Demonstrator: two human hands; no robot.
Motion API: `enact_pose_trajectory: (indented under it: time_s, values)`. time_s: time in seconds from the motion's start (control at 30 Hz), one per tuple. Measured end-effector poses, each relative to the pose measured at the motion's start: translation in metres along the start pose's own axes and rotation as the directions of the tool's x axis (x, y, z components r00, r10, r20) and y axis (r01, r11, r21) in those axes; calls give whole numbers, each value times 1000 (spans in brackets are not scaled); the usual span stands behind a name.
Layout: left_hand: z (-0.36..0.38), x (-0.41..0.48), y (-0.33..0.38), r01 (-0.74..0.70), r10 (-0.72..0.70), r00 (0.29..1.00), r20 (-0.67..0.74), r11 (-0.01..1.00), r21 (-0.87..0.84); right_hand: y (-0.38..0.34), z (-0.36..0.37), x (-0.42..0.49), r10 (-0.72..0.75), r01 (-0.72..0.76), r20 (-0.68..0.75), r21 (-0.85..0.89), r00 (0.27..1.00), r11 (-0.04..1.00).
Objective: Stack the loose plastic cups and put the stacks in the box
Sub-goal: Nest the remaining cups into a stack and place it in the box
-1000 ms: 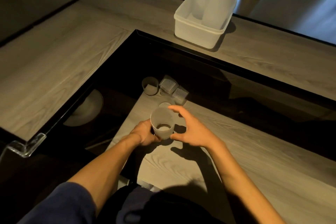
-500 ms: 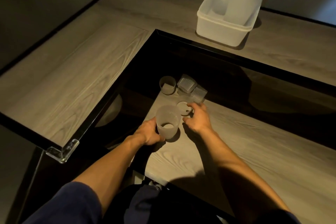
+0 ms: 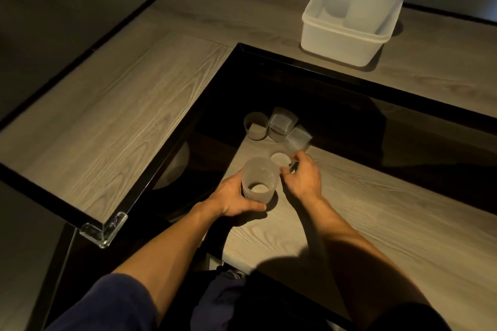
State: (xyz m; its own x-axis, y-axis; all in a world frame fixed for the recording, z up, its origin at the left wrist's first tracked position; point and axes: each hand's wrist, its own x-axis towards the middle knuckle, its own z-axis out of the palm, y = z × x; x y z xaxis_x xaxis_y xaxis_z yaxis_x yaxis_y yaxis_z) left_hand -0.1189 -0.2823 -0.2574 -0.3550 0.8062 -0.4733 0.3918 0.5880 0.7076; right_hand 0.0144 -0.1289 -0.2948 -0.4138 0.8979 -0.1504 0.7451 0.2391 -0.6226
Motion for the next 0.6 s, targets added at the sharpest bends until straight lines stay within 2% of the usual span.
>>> enact_pose_trajectory:
  time_s: [0.13, 0.2, 0.3, 0.37, 0.43, 0.5, 0.6]
  values:
    - [2, 5, 2, -6, 6, 1000, 5, 1000, 4, -1, -8, -11, 45, -48, 18, 247, 999, 968]
    - [4, 9, 2, -12, 12, 1000, 0, 1000, 5, -6, -16, -17, 64, -60, -4, 310, 998, 949]
    - [8, 14, 4, -15, 15, 1000, -5, 1000, -1, -16, -37, -25, 131, -84, -86, 416, 988, 906]
    - [10, 16, 5, -19, 19, 1000, -7, 1000, -1, -24, -59, -30, 139, -40, -156, 513, 978, 857]
    - [11, 19, 5, -28, 28, 1000, -4, 1000, -6, -32, -82, -36, 66, 77, -216, 590, 974, 804]
    - [14, 22, 6, -46, 46, 999, -1, 999, -13, -39, -102, -43, -101, 222, -232, 585, 967, 780]
    - [17, 24, 10, -78, 77, 997, -25, 996, -34, -43, -113, -52, -346, 344, -87, 479, 934, 808]
